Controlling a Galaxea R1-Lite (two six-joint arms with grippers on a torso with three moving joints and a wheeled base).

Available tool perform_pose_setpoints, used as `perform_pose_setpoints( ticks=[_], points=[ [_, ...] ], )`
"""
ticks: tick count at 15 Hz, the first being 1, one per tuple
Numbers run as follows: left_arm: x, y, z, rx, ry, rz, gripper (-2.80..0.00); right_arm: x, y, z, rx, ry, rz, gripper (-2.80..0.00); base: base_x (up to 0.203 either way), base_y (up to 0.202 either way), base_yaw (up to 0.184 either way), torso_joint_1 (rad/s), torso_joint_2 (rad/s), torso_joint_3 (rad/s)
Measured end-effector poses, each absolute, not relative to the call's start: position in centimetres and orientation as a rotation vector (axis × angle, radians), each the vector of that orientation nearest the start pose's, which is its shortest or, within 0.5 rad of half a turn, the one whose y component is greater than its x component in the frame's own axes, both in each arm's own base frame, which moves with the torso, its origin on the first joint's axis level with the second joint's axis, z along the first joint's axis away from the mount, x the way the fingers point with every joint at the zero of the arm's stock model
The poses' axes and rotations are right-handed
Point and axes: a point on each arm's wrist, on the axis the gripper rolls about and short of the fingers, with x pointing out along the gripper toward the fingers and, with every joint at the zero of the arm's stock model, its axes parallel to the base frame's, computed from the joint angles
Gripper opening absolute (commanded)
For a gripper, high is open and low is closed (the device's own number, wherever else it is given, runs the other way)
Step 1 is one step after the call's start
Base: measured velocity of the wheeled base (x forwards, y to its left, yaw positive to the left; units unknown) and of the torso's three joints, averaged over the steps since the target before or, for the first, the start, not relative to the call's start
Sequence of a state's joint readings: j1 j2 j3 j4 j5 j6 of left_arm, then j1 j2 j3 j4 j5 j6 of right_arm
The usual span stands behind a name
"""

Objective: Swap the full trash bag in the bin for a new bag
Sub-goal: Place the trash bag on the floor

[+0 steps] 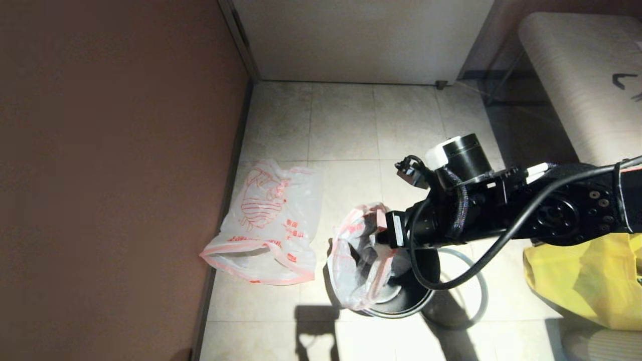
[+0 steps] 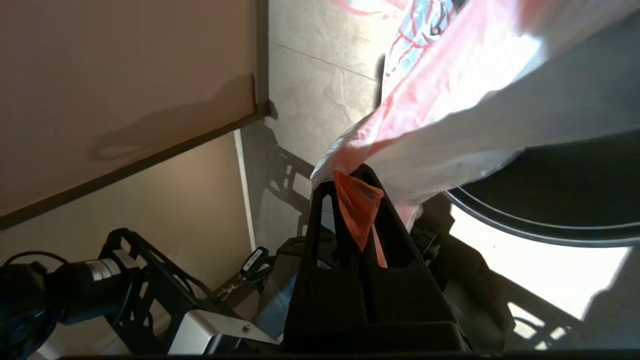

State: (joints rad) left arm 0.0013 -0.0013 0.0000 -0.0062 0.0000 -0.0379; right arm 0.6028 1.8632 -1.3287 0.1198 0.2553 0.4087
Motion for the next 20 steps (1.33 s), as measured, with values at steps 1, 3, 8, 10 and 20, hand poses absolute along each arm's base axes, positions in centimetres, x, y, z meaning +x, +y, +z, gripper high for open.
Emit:
perform_pose_setpoints(
  ticks=[1, 3, 8, 10, 20],
  points=[
    [-2.3, 0.0, 7.6, -0.038, -0.007, 0.001, -2.80, 28.6, 20.5, 20.7, 0.255, 0.805, 0.682, -2.80, 0.000, 0.000, 0.000, 0.000, 0.00, 0.000],
    [-2.3, 0.0, 7.6, -0.038, -0.007, 0.002, -2.80, 27.7, 20.1, 22.2, 0.260, 0.763, 0.697, -2.80, 0.000, 0.000, 0.000, 0.000, 0.00, 0.000],
    [-2.3, 0.0, 7.6, -0.038, -0.007, 0.001, -2.80, 23.4, 18.2, 29.1, 0.270, 0.535, 0.669, -2.80, 0.000, 0.000, 0.000, 0.000, 0.00, 0.000],
    [-2.3, 0.0, 7.6, -0.038, -0.007, 0.002, -2.80, 22.0, 17.0, 32.6, 0.274, 0.410, 0.620, -2.80, 0.000, 0.000, 0.000, 0.000, 0.00, 0.000],
    [-2.3, 0.0, 7.6, -0.038, -0.007, 0.002, -2.80, 18.3, 11.5, 46.3, 0.064, -0.194, 0.063, -2.80, 0.000, 0.000, 0.000, 0.000, 0.00, 0.000]
  ],
)
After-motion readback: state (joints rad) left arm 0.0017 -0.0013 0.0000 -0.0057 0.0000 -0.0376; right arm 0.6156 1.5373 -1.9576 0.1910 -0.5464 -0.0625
